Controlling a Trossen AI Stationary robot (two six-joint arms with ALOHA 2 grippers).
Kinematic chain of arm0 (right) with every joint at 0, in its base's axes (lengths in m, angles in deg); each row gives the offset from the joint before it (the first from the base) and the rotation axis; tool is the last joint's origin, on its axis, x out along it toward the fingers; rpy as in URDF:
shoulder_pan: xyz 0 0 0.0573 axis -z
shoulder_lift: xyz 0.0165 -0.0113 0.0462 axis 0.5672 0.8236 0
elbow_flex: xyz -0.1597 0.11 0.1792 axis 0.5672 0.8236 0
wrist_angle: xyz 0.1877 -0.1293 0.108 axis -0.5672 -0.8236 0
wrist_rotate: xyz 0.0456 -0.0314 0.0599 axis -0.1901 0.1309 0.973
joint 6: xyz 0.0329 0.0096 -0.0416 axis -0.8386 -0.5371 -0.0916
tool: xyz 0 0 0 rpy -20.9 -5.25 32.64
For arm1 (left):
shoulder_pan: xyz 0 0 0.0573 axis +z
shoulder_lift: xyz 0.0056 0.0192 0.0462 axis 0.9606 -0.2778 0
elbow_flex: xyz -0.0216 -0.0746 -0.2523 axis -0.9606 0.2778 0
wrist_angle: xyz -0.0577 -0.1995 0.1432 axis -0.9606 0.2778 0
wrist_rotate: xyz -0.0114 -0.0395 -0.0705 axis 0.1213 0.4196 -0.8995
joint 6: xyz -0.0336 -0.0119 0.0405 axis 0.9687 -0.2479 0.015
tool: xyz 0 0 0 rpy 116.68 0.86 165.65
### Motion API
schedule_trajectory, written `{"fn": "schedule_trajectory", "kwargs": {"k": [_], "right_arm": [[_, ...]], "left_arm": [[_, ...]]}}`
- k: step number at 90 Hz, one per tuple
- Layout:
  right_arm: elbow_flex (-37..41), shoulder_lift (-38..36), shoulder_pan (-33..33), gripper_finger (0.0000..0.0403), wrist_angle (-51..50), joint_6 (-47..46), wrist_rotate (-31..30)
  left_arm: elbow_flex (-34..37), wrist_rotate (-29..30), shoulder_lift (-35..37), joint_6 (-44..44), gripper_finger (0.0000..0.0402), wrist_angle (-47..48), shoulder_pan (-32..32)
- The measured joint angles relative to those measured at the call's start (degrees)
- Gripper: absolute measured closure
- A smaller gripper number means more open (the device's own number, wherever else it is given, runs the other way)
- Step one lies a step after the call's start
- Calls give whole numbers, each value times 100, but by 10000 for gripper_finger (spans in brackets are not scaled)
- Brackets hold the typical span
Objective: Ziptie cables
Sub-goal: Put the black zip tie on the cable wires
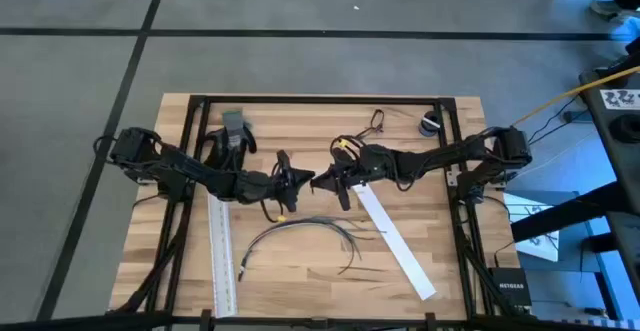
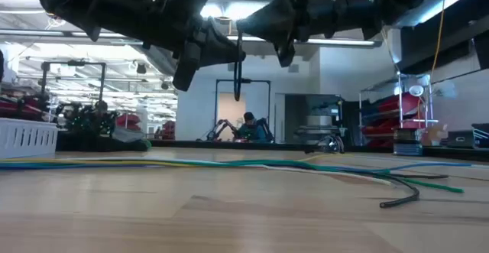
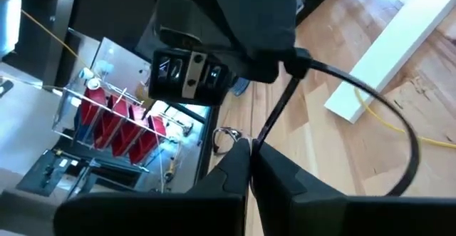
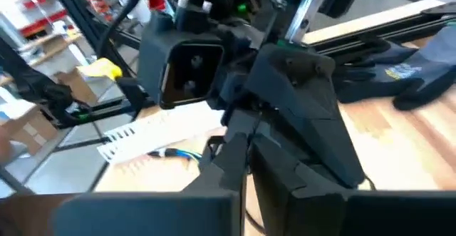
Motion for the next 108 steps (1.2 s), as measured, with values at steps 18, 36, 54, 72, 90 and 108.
{"fn": "schedule_trajectory", "kwargs": {"k": [18,36,54,72,90,108], "right_arm": [[-2,0,-205,402,24,1008,-860],[2,-28,-369,403,-48,1920,-1834],[2,-499,-349,403,-277,2665,-2559],[-12,-1092,-305,403,-1066,1814,-2464],[0,-793,-314,379,-1535,-283,-1732],[4,-82,-270,301,-792,-833,-854]], "left_arm": [[5,-426,0,345,402,11,3],[5,-880,-38,638,402,191,1],[4,-941,-219,719,402,435,-16],[4,-884,-243,738,402,392,26],[4,-869,-238,723,402,375,29],[4,-855,-236,721,402,370,29]]}}
